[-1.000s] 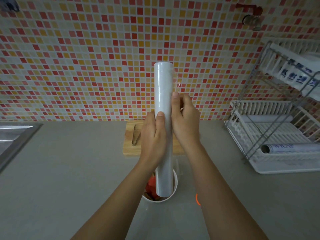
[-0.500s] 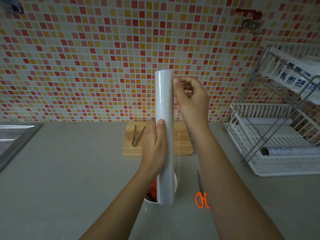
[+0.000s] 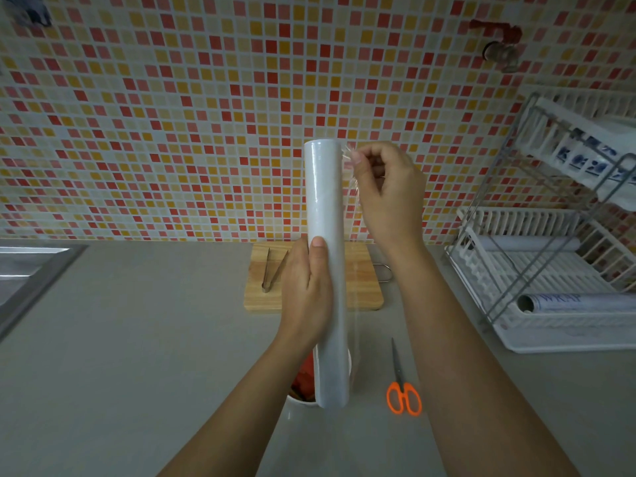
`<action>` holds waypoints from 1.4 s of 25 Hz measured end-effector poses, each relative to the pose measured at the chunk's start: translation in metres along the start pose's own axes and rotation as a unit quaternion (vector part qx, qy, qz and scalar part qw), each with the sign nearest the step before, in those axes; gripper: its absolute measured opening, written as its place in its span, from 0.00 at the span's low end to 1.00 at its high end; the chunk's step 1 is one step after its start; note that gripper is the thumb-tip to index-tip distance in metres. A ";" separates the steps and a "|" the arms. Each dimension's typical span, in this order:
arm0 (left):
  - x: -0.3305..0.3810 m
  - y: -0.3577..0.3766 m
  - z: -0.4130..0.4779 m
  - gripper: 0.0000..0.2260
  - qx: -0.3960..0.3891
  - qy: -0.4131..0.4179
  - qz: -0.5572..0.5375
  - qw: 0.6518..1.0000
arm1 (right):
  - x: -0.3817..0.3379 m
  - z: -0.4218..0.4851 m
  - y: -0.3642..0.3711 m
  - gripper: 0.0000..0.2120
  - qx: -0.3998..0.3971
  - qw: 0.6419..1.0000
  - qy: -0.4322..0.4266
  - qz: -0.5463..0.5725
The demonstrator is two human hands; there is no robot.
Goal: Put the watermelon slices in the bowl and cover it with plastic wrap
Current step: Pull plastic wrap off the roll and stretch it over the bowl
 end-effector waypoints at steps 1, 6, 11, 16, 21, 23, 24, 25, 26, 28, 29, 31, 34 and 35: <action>0.000 0.000 0.000 0.16 -0.001 0.000 -0.002 1.000 | -0.002 0.000 0.000 0.07 0.006 1.000 0.011 0.006; 0.004 -0.001 0.001 0.13 0.002 0.009 -0.010 1.000 | -0.009 -0.015 -0.011 0.12 -0.008 0.986 0.149 0.079; 0.007 -0.003 0.004 0.12 0.013 0.019 -0.013 1.000 | 0.013 -0.089 -0.022 0.19 -0.070 0.956 0.282 0.050; 0.003 0.001 0.002 0.18 -0.015 0.009 -0.020 1.000 | 0.025 -0.109 -0.018 0.12 -0.040 0.980 0.195 0.013; 0.002 0.000 0.004 0.20 -0.043 0.027 0.034 0.998 | 0.028 -0.107 -0.019 0.11 0.006 0.986 0.163 -0.042; 0.000 0.000 0.005 0.17 -0.045 0.027 0.043 0.998 | 0.029 -0.106 -0.019 0.11 0.010 0.986 0.154 -0.059; 0.000 0.000 0.004 0.15 -0.041 0.029 0.046 0.998 | 0.031 -0.105 -0.020 0.11 0.012 0.986 0.150 -0.076; 0.000 0.001 0.002 0.13 -0.035 0.032 0.049 0.998 | 0.033 -0.104 -0.021 0.11 0.011 0.985 0.144 -0.094; 0.000 0.001 0.000 0.10 -0.031 0.035 0.054 0.997 | 0.035 -0.103 -0.021 0.11 0.009 0.984 0.141 -0.110; 0.000 0.002 -0.001 0.07 -0.033 0.020 0.052 0.998 | 0.041 -0.103 -0.023 0.11 0.008 0.982 0.144 -0.122; -0.001 0.001 -0.001 0.07 -0.034 -0.001 0.040 0.999 | 0.044 -0.104 -0.024 0.11 0.005 0.981 0.149 -0.121; -0.005 -0.002 0.002 0.07 -0.031 -0.052 0.012 0.998 | 0.048 -0.106 -0.023 0.12 -0.003 0.981 0.156 -0.115; -0.010 -0.006 0.004 0.11 -0.019 -0.070 0.015 0.997 | 0.050 -0.110 -0.023 0.11 -0.014 0.980 0.156 -0.119; -0.011 -0.007 0.004 0.12 -0.014 -0.062 0.032 0.997 | 0.050 -0.110 -0.022 0.11 -0.014 0.980 0.158 -0.117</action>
Point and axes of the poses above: each hand's wrist, its own z-axis towards the middle knuckle, its own y-axis out of the palm, x = y × z, the point moved 2 cm from there along z, towards the middle knuckle, and after that the axes turned 12 degrees about x, right-handed, at the moved point
